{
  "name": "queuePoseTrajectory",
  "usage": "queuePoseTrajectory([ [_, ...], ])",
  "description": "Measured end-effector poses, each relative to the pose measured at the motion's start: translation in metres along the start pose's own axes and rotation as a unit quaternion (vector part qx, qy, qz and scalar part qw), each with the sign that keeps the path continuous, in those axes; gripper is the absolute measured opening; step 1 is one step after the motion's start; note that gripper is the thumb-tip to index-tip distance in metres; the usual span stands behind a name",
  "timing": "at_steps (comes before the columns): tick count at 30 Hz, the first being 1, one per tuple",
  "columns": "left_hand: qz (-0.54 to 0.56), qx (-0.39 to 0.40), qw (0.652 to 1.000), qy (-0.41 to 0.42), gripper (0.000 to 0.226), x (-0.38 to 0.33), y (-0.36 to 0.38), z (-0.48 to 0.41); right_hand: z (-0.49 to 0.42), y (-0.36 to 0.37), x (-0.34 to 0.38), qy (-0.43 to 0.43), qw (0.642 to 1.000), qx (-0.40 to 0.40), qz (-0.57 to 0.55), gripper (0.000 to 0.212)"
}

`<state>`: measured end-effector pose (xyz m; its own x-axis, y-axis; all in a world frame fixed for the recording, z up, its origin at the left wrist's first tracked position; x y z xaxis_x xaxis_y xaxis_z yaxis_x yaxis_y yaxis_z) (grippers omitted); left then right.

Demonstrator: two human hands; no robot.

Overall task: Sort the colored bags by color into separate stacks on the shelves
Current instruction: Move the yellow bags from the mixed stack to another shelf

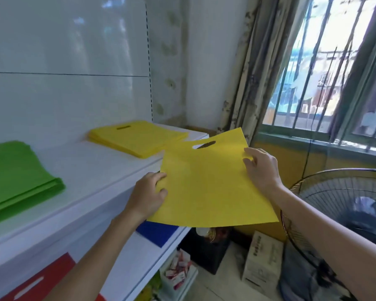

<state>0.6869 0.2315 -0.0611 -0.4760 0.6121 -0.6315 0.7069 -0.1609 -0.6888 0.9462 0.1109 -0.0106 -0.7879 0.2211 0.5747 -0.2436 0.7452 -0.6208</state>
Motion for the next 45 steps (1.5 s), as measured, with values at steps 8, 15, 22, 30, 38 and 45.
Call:
queuePoseTrajectory([
  [8, -0.007, -0.031, 0.999, 0.026, 0.046, -0.002, 0.004, -0.109, -0.115, 0.050, -0.011, -0.031, 0.999, 0.006, 0.005, 0.034],
  [15, -0.048, -0.083, 0.995, -0.021, 0.046, 0.023, -0.023, -0.184, -0.214, 0.096, 0.009, -0.074, 0.996, 0.005, -0.054, 0.027],
  [22, -0.133, -0.197, 0.963, -0.125, 0.045, 0.075, -0.078, -0.191, -0.277, 0.216, 0.089, -0.203, 0.969, 0.107, -0.095, 0.031],
  [30, -0.230, -0.168, 0.901, -0.328, 0.050, 0.126, -0.071, -0.162, -0.269, 0.344, 0.140, -0.314, 0.889, 0.329, -0.053, 0.043],
  [38, -0.261, -0.177, 0.863, -0.394, 0.040, 0.129, -0.065, -0.154, -0.259, 0.387, 0.120, -0.300, 0.846, 0.440, -0.021, 0.046],
  [45, -0.264, -0.313, 0.836, -0.365, 0.030, 0.094, -0.104, -0.125, -0.256, 0.327, 0.189, -0.363, 0.839, 0.351, -0.205, 0.033],
])
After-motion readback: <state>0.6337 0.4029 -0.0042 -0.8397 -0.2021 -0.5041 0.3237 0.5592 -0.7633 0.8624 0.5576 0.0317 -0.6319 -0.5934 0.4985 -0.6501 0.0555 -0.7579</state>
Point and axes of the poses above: each hand's wrist, its own z-axis away from the middle knuckle, its own y-axis out of the palm, x = y × z, the point moved 10 cm from there along -z, towards the middle knuckle, and after that the axes turned 2 degrees about y, right-handed, at the moved point
